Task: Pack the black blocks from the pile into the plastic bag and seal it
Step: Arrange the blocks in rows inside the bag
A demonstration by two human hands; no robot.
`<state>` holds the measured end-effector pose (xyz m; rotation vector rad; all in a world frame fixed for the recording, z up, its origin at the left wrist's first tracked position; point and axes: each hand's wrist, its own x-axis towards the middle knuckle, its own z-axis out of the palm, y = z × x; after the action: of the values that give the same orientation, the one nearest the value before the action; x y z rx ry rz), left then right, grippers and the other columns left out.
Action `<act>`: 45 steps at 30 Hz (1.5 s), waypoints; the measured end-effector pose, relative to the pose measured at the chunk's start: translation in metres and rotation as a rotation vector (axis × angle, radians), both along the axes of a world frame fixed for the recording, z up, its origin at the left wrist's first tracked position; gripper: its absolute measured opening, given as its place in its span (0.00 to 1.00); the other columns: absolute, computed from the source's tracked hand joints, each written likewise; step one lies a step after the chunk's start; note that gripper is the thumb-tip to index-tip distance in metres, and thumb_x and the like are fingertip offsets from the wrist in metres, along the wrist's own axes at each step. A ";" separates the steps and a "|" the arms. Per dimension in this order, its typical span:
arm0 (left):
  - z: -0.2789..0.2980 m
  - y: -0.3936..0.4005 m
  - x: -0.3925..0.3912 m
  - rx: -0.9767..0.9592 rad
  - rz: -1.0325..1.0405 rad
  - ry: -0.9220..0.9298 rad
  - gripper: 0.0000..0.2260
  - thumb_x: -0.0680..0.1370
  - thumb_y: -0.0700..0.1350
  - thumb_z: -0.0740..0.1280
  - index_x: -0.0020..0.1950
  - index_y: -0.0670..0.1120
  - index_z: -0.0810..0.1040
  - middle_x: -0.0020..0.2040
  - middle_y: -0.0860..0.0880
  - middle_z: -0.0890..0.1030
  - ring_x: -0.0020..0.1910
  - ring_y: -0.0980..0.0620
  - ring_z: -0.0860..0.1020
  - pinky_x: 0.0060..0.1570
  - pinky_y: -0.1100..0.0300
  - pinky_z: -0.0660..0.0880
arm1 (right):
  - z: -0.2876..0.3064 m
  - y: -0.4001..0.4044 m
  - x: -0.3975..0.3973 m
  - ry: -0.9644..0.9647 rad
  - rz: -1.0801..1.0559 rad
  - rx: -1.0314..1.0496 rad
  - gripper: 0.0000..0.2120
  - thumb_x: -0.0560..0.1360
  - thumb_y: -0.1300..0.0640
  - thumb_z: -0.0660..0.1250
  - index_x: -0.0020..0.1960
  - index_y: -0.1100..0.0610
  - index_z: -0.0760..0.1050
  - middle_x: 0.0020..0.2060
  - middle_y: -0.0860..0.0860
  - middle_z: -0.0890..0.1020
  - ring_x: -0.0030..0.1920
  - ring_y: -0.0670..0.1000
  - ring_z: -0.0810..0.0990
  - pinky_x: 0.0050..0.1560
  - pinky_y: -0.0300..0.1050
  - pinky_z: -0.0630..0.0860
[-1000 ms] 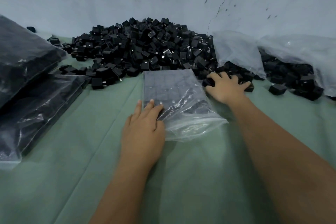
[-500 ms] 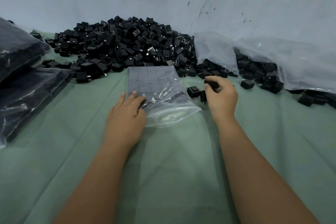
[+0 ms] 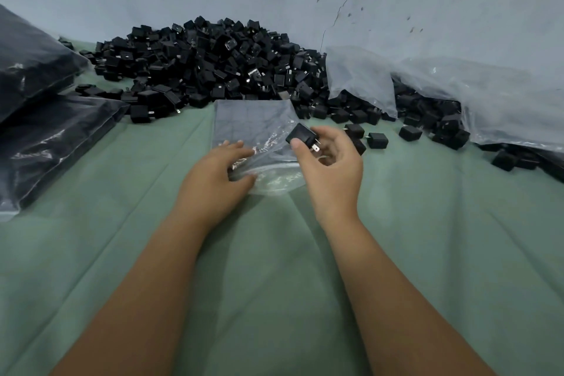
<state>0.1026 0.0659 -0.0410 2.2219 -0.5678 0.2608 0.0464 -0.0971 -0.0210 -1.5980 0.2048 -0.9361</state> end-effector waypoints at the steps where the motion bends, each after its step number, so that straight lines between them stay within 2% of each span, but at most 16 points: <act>1: 0.000 0.000 0.001 -0.083 0.029 0.033 0.18 0.75 0.44 0.72 0.66 0.51 0.79 0.71 0.53 0.74 0.72 0.56 0.67 0.72 0.59 0.62 | 0.000 0.005 -0.001 -0.004 0.035 -0.047 0.12 0.70 0.57 0.75 0.47 0.42 0.78 0.42 0.41 0.81 0.39 0.37 0.77 0.39 0.28 0.71; 4: 0.005 -0.002 0.003 -0.323 0.072 0.176 0.13 0.77 0.43 0.70 0.61 0.50 0.82 0.65 0.54 0.79 0.65 0.59 0.74 0.68 0.60 0.68 | -0.002 0.013 -0.003 0.027 0.167 -0.232 0.12 0.70 0.59 0.68 0.52 0.49 0.80 0.45 0.43 0.81 0.42 0.40 0.78 0.45 0.36 0.75; 8: 0.008 -0.004 0.003 -0.459 0.100 0.246 0.10 0.78 0.46 0.68 0.57 0.52 0.84 0.54 0.57 0.84 0.43 0.64 0.80 0.46 0.70 0.75 | -0.009 0.018 0.000 0.226 0.267 -0.353 0.13 0.65 0.53 0.65 0.47 0.42 0.68 0.35 0.41 0.75 0.34 0.43 0.74 0.36 0.43 0.72; 10: 0.010 -0.005 0.002 -0.507 0.083 0.265 0.08 0.79 0.46 0.67 0.54 0.54 0.84 0.45 0.53 0.85 0.37 0.60 0.78 0.41 0.66 0.75 | -0.014 0.020 0.003 0.311 0.294 -0.457 0.12 0.66 0.52 0.67 0.46 0.43 0.68 0.35 0.41 0.75 0.35 0.42 0.74 0.37 0.41 0.71; 13: 0.012 -0.005 0.000 -0.542 0.054 0.248 0.11 0.80 0.45 0.66 0.44 0.60 0.84 0.43 0.48 0.86 0.37 0.55 0.77 0.38 0.64 0.74 | -0.016 0.022 0.008 0.315 0.336 -0.626 0.11 0.73 0.56 0.69 0.55 0.49 0.77 0.46 0.43 0.79 0.47 0.42 0.76 0.46 0.34 0.71; 16: 0.013 -0.005 -0.001 -0.566 0.048 0.254 0.15 0.80 0.45 0.65 0.40 0.62 0.83 0.42 0.47 0.85 0.38 0.54 0.76 0.39 0.62 0.74 | -0.015 0.020 0.007 0.343 0.180 -0.709 0.11 0.77 0.53 0.65 0.59 0.50 0.79 0.53 0.47 0.80 0.53 0.49 0.76 0.54 0.46 0.75; 18: 0.013 -0.006 -0.001 -0.567 0.069 0.262 0.13 0.80 0.45 0.65 0.41 0.61 0.83 0.44 0.47 0.85 0.40 0.54 0.78 0.42 0.61 0.75 | -0.013 0.017 0.003 0.336 0.113 -0.659 0.10 0.75 0.54 0.64 0.54 0.49 0.79 0.51 0.44 0.79 0.51 0.48 0.76 0.51 0.49 0.76; 22: 0.012 -0.006 0.000 -0.553 0.068 0.261 0.12 0.80 0.45 0.64 0.44 0.59 0.83 0.47 0.42 0.84 0.40 0.54 0.77 0.42 0.60 0.75 | -0.013 0.016 0.001 0.391 0.204 -0.711 0.06 0.70 0.56 0.67 0.45 0.47 0.77 0.44 0.42 0.74 0.43 0.45 0.76 0.47 0.48 0.77; 25: 0.012 -0.006 -0.001 -0.558 0.060 0.258 0.12 0.80 0.44 0.64 0.45 0.57 0.84 0.46 0.43 0.85 0.41 0.54 0.79 0.44 0.60 0.75 | -0.014 0.016 0.004 0.328 0.274 -0.706 0.08 0.71 0.62 0.70 0.49 0.53 0.81 0.47 0.44 0.77 0.46 0.46 0.78 0.52 0.46 0.77; 27: 0.011 -0.006 -0.001 -0.563 0.074 0.257 0.12 0.80 0.44 0.64 0.45 0.57 0.83 0.43 0.51 0.86 0.43 0.56 0.82 0.48 0.62 0.76 | -0.016 0.016 0.006 0.312 0.300 -0.742 0.12 0.72 0.63 0.70 0.55 0.55 0.82 0.51 0.47 0.79 0.51 0.48 0.79 0.56 0.43 0.75; 30: 0.011 -0.006 0.000 -0.571 0.076 0.258 0.11 0.81 0.44 0.63 0.46 0.56 0.83 0.42 0.58 0.85 0.46 0.60 0.82 0.50 0.63 0.77 | -0.017 0.016 0.005 0.330 0.297 -0.755 0.13 0.74 0.59 0.68 0.57 0.51 0.82 0.53 0.44 0.78 0.52 0.45 0.77 0.56 0.43 0.75; 33: 0.010 -0.007 0.000 -0.572 0.083 0.250 0.10 0.81 0.43 0.63 0.48 0.55 0.84 0.42 0.58 0.85 0.47 0.58 0.82 0.53 0.58 0.77 | -0.015 0.015 0.003 0.336 0.272 -0.759 0.09 0.74 0.54 0.67 0.51 0.46 0.83 0.47 0.42 0.77 0.49 0.45 0.77 0.50 0.48 0.76; 36: 0.010 -0.008 0.001 -0.579 0.093 0.247 0.11 0.81 0.43 0.63 0.47 0.54 0.84 0.43 0.56 0.85 0.49 0.56 0.82 0.55 0.56 0.78 | -0.014 0.016 0.005 0.411 0.311 -0.897 0.12 0.74 0.52 0.67 0.57 0.47 0.82 0.52 0.42 0.78 0.55 0.46 0.76 0.53 0.48 0.76; 39: 0.009 -0.007 0.002 -0.562 0.087 0.238 0.10 0.79 0.43 0.65 0.45 0.57 0.83 0.42 0.58 0.85 0.46 0.59 0.82 0.50 0.64 0.78 | -0.015 0.016 0.008 0.421 0.312 -1.009 0.15 0.76 0.52 0.65 0.62 0.48 0.79 0.57 0.44 0.78 0.60 0.50 0.73 0.58 0.49 0.72; 42: 0.006 -0.007 0.003 -0.462 0.067 0.213 0.08 0.76 0.41 0.69 0.48 0.56 0.82 0.43 0.62 0.83 0.44 0.66 0.80 0.45 0.74 0.73 | -0.014 0.014 0.009 0.419 0.327 -1.083 0.16 0.75 0.53 0.64 0.62 0.48 0.79 0.58 0.47 0.79 0.60 0.52 0.73 0.60 0.49 0.70; 45: 0.003 -0.008 0.004 -0.307 0.065 0.135 0.11 0.75 0.38 0.70 0.54 0.51 0.83 0.45 0.66 0.77 0.49 0.63 0.77 0.47 0.79 0.67 | -0.010 0.017 0.004 0.315 0.254 -1.066 0.11 0.75 0.54 0.64 0.53 0.52 0.83 0.50 0.47 0.82 0.54 0.52 0.76 0.54 0.50 0.73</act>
<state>0.1067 0.0580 -0.0383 1.9442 -0.3562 0.2136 0.0508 -0.0803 -0.0311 -2.6736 -0.3451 -0.5891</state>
